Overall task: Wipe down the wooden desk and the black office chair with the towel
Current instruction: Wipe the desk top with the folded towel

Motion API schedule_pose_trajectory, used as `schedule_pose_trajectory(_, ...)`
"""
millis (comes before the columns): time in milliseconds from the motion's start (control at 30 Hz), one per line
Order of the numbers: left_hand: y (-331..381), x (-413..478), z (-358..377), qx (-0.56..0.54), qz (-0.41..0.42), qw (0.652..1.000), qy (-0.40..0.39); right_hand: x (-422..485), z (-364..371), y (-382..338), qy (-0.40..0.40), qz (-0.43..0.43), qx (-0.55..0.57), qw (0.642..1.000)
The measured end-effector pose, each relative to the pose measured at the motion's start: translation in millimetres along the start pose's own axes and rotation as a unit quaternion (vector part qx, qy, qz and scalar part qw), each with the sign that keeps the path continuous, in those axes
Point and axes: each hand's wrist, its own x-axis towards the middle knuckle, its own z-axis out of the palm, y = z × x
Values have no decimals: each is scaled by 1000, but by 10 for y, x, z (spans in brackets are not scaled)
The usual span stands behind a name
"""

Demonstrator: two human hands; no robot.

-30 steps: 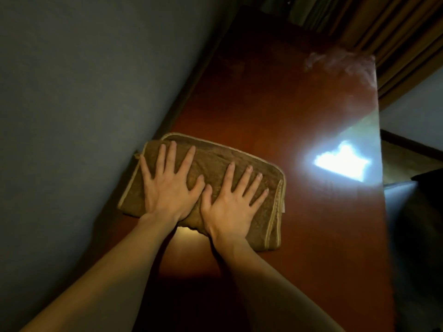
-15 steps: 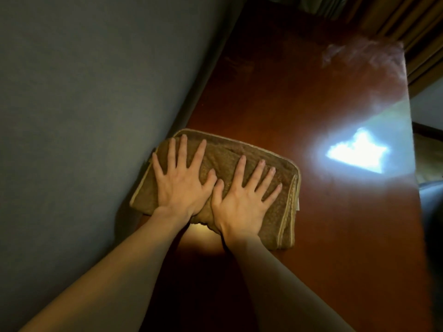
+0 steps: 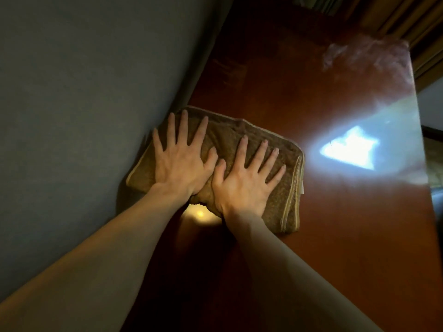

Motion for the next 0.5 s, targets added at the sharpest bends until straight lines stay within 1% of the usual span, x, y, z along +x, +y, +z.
schedule_pose_trajectory(167,49,321,29,-1,-4,1000,0,328,33,-49,-8,-2,3,1000)
schedule_pose_trajectory(367,103,681,3,3,1,1000,-22,689,-2,-106,-36,-5,10,999)
schedule_pose_trajectory(500,136,957,41,4,-4,1000,-31,936,-6,-144,-32,-1,15,999)
